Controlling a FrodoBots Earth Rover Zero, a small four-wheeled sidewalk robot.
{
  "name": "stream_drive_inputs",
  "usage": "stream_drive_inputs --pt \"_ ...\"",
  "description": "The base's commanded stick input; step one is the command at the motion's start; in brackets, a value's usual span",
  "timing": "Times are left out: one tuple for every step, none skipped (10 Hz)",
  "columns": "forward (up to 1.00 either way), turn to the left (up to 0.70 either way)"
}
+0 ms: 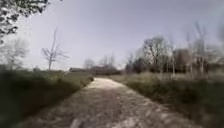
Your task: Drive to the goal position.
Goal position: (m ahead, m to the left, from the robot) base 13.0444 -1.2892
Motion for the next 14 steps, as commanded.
stream_drive_inputs --pt "1.00 0.00" --pt "1.00 0.00" --pt "1.00 0.00" --pt "1.00 0.00" --pt "1.00 0.00" --pt "1.00 0.00" --pt "1.00 0.00" --pt "1.00 0.00" --pt "1.00 0.00" --pt "1.00 0.00" --pt "1.00 0.00" --pt "1.00 0.00" --pt "1.00 0.00" --pt "1.00 0.00"
